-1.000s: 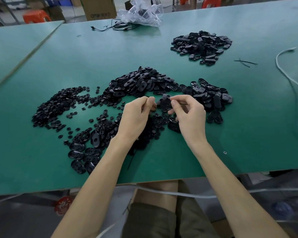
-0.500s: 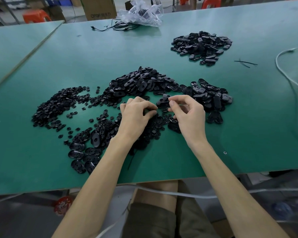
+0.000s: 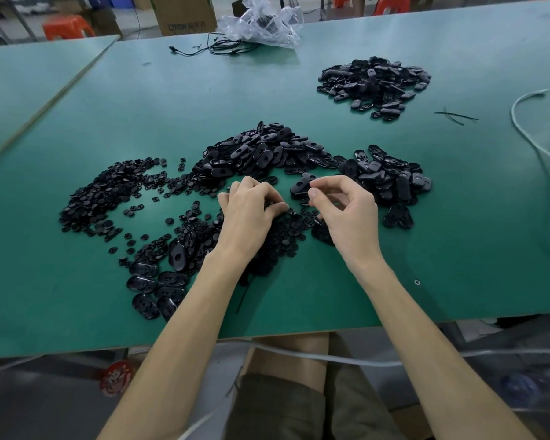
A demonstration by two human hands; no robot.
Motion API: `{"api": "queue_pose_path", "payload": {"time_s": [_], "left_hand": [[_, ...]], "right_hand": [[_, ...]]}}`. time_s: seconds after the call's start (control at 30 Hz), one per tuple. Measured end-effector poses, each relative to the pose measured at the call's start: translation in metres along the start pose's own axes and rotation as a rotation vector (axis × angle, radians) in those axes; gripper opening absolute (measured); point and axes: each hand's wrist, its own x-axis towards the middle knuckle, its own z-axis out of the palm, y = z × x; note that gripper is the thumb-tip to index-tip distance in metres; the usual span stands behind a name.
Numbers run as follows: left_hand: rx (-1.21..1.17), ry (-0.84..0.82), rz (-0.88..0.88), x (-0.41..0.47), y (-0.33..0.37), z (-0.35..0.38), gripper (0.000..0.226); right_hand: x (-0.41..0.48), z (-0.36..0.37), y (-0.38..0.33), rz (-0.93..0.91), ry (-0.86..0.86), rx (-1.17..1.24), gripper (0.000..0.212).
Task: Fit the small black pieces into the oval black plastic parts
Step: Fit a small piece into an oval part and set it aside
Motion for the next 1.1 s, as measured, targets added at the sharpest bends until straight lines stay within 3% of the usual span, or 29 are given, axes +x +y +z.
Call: {"api": "queue_pose_path", "payload": {"time_s": [0.17,0.37,1.1], "left_hand": [[0.013,0.007,0.026,-0.001,0.001,0.003,0.010],[-0.373,0.049,-0.035,-0.001,0.004,-0.002,0.010],[-0.718,0.056,0.038,-0.002,0.011,-0.010,0.012]], "right_hand": [[-0.001,0.000,-0.001,-0.006,-0.016,0.013,0.021],[-0.002,0.000,-0.003,-0.003,-0.052,0.010,0.028],[0.000,0.000,-0.001,0.009,-0.065,0.015,0.024]]}}
